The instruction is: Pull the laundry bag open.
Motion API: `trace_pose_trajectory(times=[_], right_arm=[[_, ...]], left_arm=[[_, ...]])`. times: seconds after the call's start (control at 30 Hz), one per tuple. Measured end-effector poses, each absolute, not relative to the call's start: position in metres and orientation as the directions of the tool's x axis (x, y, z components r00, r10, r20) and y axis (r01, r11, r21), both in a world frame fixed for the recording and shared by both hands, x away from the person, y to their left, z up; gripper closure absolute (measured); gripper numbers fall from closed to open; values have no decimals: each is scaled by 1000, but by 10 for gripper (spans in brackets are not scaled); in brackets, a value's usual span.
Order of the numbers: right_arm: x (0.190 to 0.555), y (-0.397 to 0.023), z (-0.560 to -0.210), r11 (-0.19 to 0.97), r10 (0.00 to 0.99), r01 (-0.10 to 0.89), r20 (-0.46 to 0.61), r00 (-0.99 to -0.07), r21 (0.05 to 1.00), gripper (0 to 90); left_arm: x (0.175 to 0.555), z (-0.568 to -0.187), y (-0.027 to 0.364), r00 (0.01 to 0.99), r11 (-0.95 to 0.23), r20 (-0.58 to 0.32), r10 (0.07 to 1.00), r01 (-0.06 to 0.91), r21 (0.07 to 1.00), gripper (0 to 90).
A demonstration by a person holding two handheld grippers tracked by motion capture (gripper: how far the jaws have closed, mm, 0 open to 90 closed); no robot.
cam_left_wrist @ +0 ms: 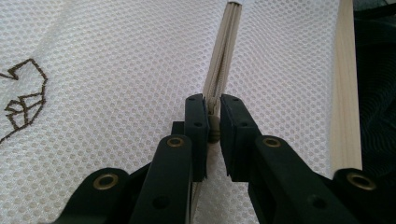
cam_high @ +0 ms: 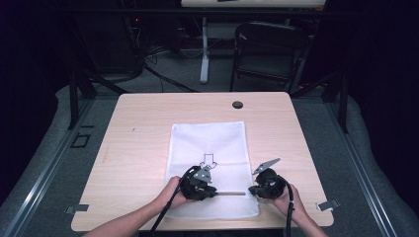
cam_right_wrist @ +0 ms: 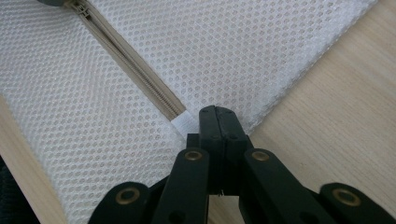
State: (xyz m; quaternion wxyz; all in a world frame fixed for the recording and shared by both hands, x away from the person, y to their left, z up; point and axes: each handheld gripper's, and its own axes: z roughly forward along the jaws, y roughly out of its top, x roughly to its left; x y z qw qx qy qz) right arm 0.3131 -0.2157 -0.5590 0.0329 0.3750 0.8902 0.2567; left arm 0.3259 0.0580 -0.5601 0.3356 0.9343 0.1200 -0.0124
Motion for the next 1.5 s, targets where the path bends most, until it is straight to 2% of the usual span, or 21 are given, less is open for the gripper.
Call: trace_pose_trajectory(times=[1.17,1.4,1.5], right_arm=[[313,-215,-559,588,687,653,132,-715,477,900],[314,-215,-559,589,686,653,134,-716,477,900],[314,-216,-558,591,684,653,135,-717,474,900]], left_arm=[[325,-558,82,965,-753,-111,238,255,606,819],[327,-558,100,951,-747,-117,286,298,594,819],[327,-557,101,954,-748,-115,276,288,598,819]])
